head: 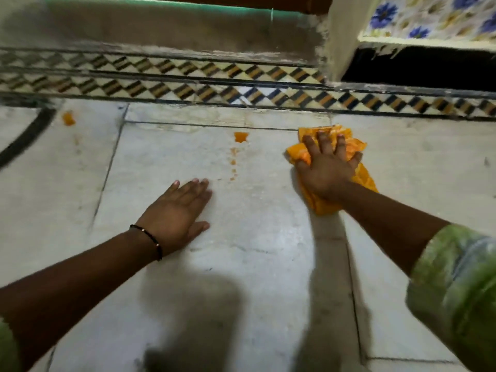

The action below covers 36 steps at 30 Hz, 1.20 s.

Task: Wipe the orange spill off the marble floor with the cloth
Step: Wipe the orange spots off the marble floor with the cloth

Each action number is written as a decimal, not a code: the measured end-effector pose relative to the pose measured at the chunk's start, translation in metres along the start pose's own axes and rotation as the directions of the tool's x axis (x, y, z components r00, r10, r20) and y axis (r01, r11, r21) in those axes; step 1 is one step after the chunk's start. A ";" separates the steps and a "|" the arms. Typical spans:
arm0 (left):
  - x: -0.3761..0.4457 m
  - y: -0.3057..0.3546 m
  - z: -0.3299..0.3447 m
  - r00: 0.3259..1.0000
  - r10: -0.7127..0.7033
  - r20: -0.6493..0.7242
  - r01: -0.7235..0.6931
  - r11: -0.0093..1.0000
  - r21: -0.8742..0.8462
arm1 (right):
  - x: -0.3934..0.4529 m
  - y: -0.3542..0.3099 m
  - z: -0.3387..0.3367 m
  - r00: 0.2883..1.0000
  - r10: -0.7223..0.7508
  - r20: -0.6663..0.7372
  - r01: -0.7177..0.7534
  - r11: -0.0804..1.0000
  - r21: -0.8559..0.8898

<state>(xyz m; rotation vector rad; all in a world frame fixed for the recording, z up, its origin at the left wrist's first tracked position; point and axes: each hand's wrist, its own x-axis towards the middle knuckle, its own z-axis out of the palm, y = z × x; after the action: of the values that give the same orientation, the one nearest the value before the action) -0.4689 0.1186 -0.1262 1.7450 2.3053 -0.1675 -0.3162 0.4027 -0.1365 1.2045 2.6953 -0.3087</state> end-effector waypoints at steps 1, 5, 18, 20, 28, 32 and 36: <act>-0.004 -0.002 0.006 0.995 -0.104 0.002 0.104 0.993 -0.055 | -0.008 -0.018 0.003 0.999 -0.036 0.000 0.036 0.999 -0.011; -0.019 -0.007 0.028 0.950 -0.301 -0.082 0.282 0.940 -0.190 | -0.085 -0.061 0.034 0.930 -0.364 -0.050 0.360 0.930 -0.069; -0.035 -0.025 0.047 0.921 -0.369 -0.123 0.339 0.917 -0.209 | -0.087 -0.138 0.048 0.939 -0.336 -0.075 0.337 0.942 -0.007; -0.036 -0.026 0.045 0.922 -0.369 -0.120 0.337 0.915 -0.222 | -0.116 -0.115 0.049 0.927 -0.370 -0.055 0.369 0.929 -0.032; -0.033 -0.026 0.049 0.908 -0.383 -0.169 0.331 0.904 -0.270 | -0.037 -0.148 0.031 0.993 -0.117 -0.026 0.118 0.993 0.024; -0.035 -0.025 0.046 0.915 -0.372 -0.155 0.321 0.905 -0.280 | -0.100 -0.144 0.046 0.937 -0.346 -0.045 0.347 0.938 -0.005; -0.035 -0.027 0.047 0.907 -0.377 -0.188 0.311 0.900 -0.304 | -0.069 -0.095 0.028 0.986 -0.168 0.013 0.168 0.986 -0.024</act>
<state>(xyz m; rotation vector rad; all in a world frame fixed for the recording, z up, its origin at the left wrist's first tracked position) -0.4797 0.0675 -0.1635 1.2720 2.6512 0.3029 -0.3398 0.2845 -0.1360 0.9678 2.7880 -0.3012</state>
